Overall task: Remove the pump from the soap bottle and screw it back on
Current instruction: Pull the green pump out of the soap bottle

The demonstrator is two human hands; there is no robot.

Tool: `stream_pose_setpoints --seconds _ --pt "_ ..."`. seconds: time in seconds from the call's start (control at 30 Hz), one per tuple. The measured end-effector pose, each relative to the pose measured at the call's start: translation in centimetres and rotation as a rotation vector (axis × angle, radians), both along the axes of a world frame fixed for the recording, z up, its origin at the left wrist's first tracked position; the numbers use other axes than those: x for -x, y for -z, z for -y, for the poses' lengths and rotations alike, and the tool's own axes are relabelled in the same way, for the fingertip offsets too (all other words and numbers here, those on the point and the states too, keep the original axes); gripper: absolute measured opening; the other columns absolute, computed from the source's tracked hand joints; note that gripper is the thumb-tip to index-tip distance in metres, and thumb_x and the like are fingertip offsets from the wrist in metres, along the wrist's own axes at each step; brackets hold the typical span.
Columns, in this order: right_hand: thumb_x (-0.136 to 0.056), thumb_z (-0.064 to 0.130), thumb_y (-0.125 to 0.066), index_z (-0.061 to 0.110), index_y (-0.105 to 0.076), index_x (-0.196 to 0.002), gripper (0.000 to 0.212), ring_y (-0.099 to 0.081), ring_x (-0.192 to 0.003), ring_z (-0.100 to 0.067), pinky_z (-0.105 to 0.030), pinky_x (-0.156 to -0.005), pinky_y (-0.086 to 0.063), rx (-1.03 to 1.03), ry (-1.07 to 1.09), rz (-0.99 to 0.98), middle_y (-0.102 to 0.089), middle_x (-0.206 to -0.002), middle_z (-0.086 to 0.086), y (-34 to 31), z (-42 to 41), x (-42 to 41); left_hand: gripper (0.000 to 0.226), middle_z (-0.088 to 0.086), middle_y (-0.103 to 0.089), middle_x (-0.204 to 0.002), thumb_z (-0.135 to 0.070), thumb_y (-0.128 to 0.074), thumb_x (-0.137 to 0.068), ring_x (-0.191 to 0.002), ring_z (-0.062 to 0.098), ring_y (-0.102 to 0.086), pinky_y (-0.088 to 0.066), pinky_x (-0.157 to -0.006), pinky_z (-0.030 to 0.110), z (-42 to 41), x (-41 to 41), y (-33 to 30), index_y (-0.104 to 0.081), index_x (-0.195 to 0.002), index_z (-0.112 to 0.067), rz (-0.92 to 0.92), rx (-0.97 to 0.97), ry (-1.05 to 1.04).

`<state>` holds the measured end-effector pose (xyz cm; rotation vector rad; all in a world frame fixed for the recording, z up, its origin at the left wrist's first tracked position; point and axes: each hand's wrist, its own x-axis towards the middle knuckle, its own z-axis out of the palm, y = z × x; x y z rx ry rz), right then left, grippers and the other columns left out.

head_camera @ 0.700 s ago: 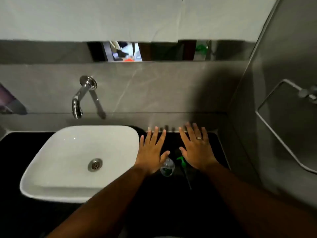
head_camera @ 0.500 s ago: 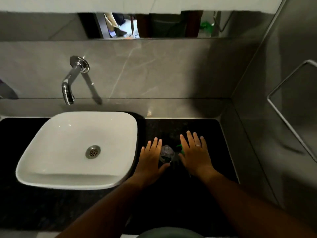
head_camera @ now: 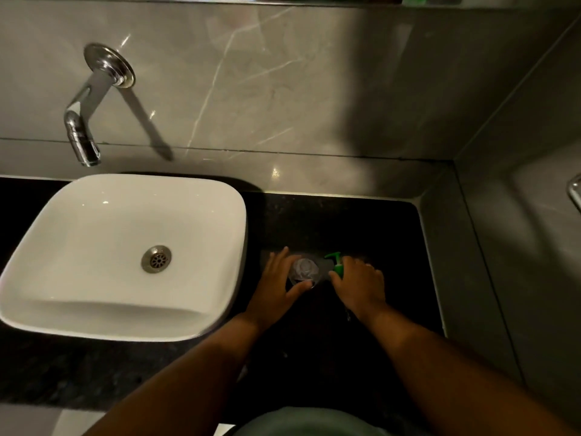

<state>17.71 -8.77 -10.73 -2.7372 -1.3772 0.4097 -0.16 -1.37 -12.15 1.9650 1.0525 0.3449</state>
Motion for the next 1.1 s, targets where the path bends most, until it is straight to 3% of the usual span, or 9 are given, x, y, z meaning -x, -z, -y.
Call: stream_pose_setpoints --seconds 0.17,0.37,0.53,0.67,0.77,0.83,0.97,1.1 --pt "-0.081 0.046 -0.058 0.022 -0.06 -0.102 0.032 -0.063 -0.101 -0.029 -0.04 -0.084 -0.048 0.057 0.0 -0.047 -0.069 -0.109 -0.006 1.3 -1.1 -0.9 0.057 -0.008 -0.023 -0.158 -0.048 -0.071 -0.079 -0.148 0.017 0.0 -0.009 -0.115 0.035 -0.6 -0.7 0.4 -0.051 -0.127 -0.026 0.054 0.062 -0.044" --pt "-0.081 0.04 -0.062 0.024 -0.061 -0.101 0.026 -0.064 -0.092 -0.028 -0.039 -0.081 -0.054 0.04 0.135 -0.214 -0.068 -0.099 -0.006 0.8 -1.8 -1.9 0.048 -0.005 -0.015 -0.161 -0.051 -0.065 -0.082 -0.147 0.022 0.01 -0.004 -0.117 0.046 -1.2 -1.0 -0.1 -0.059 -0.119 -0.02 -0.03 0.101 0.02" --pt "-0.082 0.029 -0.067 0.022 -0.064 -0.103 0.022 -0.065 -0.082 -0.019 -0.039 -0.074 -0.058 -0.266 0.238 -0.516 -0.069 -0.096 -0.002 -1.8 -2.0 -2.8 0.053 -0.006 -0.011 -0.162 -0.057 -0.062 -0.082 -0.147 0.024 0.014 -0.002 -0.118 0.056 -1.2 -0.7 -0.5 -0.058 -0.123 -0.025 -0.059 0.157 0.016" --pt "-0.085 0.018 -0.068 0.02 -0.065 -0.102 0.017 -0.062 -0.078 -0.008 -0.02 -0.067 -0.052 -0.568 0.222 -0.71 -0.066 -0.091 0.001 -7.4 -3.9 -3.1 0.054 -0.005 -0.01 -0.162 -0.057 -0.064 -0.08 -0.147 0.023 0.014 -0.002 -0.118 0.059 -1.1 -1.0 -1.0 -0.057 -0.125 -0.029 -0.062 0.178 0.036" --pt "-0.083 0.011 -0.069 0.026 -0.064 -0.081 0.016 -0.06 -0.068 -0.004 -0.007 -0.059 -0.048 -0.799 0.22 -0.751 -0.066 -0.078 0.006 -11.5 -5.9 -3.2 0.054 -0.005 -0.01 -0.162 -0.055 -0.065 -0.08 -0.148 0.022 0.012 -0.001 -0.117 0.059 -0.9 -1.2 -1.2 -0.057 -0.126 -0.028 -0.083 0.152 0.058" --pt "-0.082 0.011 -0.068 0.029 -0.06 -0.077 0.02 -0.059 -0.063 -0.002 -0.007 -0.055 -0.046 -0.854 0.192 -0.757 -0.063 -0.075 0.01 -13.1 -6.8 -2.8 0.055 -0.006 -0.01 -0.162 -0.057 -0.064 -0.08 -0.148 0.022 0.01 0.001 -0.117 0.059 -0.7 -1.2 -1.2 -0.055 -0.128 -0.03 -0.104 0.132 0.073" --pt "-0.081 0.006 -0.069 0.021 -0.062 -0.091 0.019 -0.058 -0.059 0.01 -0.005 -0.054 -0.043 -0.897 0.119 -0.782 -0.06 -0.074 0.012 -13.4 -6.8 -1.8 0.06 -0.006 -0.01 -0.162 -0.061 -0.061 -0.08 -0.148 0.021 0.008 0.005 -0.117 0.058 -0.6 -1.2 -1.3 -0.053 -0.131 -0.031 -0.143 0.102 0.088" --pt "-0.081 0.009 -0.071 0.018 -0.065 -0.093 0.016 -0.061 -0.064 0.005 -0.008 -0.06 -0.046 -0.864 0.063 -0.705 -0.063 -0.075 0.012 -11.4 -5.7 -1.2 0.06 -0.008 -0.011 -0.162 -0.062 -0.062 -0.079 -0.148 0.018 0.007 0.009 -0.115 0.054 -0.6 -1.4 -1.5 -0.055 -0.128 -0.029 -0.158 0.08 0.091"
